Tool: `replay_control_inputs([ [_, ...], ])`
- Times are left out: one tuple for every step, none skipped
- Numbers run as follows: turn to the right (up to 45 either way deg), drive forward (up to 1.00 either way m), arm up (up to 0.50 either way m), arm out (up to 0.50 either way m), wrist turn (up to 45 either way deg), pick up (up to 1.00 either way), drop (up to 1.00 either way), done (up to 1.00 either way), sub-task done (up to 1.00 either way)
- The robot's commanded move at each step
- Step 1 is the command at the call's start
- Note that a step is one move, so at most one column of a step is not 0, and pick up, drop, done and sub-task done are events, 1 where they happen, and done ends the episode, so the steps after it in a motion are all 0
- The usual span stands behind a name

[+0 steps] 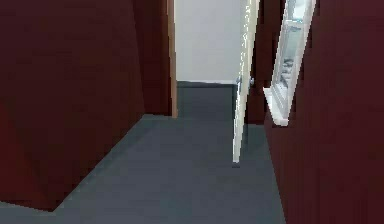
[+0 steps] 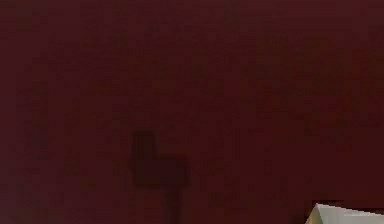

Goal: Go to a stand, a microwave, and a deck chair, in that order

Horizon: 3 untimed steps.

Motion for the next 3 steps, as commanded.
replay_control_inputs([
  [-6.0,0.00,0.00,0.00,0.0,0.00,0.00,0.00,0.00],
  [0.0,0.05,0.00,0.00,0.0,0.00,0.00,0.00,0.00],
  [-45.0,0.00,0.00,0.00,0.0,0.00,0.00,0.00,0.00],
])
